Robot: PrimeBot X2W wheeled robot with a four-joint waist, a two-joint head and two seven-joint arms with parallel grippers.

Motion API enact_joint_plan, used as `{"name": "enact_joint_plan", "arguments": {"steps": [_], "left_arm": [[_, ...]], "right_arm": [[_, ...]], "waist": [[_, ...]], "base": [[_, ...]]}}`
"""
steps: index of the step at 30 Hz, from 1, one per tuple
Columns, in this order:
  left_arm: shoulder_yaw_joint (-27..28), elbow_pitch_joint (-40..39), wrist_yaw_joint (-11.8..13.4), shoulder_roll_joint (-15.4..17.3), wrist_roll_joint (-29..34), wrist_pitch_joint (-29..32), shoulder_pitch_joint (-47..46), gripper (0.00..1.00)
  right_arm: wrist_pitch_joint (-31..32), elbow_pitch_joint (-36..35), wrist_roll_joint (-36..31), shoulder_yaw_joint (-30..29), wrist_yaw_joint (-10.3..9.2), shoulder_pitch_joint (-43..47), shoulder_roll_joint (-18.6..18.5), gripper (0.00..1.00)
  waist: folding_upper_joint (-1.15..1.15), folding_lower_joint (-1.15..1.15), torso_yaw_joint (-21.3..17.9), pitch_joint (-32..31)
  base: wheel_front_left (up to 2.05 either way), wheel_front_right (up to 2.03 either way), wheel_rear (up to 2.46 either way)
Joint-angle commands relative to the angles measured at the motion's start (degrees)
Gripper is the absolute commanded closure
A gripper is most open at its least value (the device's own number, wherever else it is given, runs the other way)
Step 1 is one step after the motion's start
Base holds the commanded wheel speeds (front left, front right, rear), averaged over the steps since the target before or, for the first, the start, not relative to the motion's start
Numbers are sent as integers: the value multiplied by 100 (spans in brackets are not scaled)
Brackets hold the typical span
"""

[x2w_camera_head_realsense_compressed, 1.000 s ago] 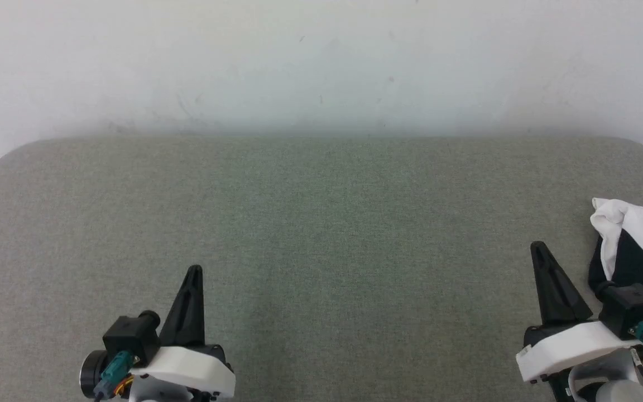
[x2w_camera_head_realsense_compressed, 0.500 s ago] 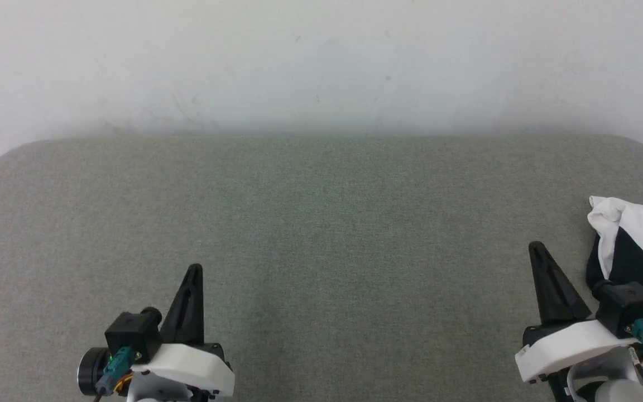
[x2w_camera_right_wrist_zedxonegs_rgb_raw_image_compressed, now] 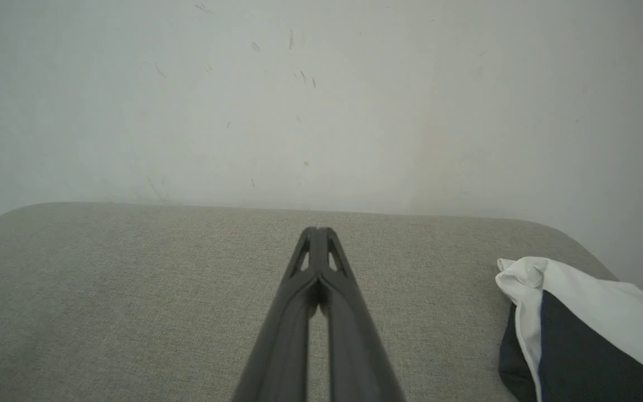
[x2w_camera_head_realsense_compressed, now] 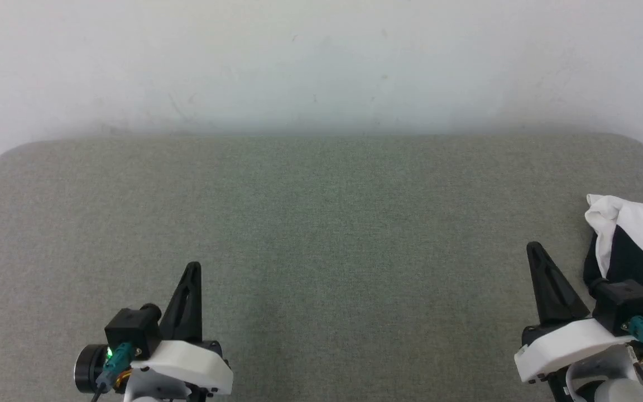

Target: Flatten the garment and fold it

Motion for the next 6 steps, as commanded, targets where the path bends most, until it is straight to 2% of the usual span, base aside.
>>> {"name": "enact_joint_plan", "arguments": {"steps": [1,6], "left_arm": [[24,-45,37,-12,87,29,5,100],[38,-81,43,-14,138,88,6,100]], "right_arm": [[24,-26,-67,21,-4,-15,8,100],[61,-41,-105,28,-4,-17,10,100]], "waist": [[0,0,-4,2],[0,0,-18,6]], "base": [[0,0,0],[0,0,0]]}}
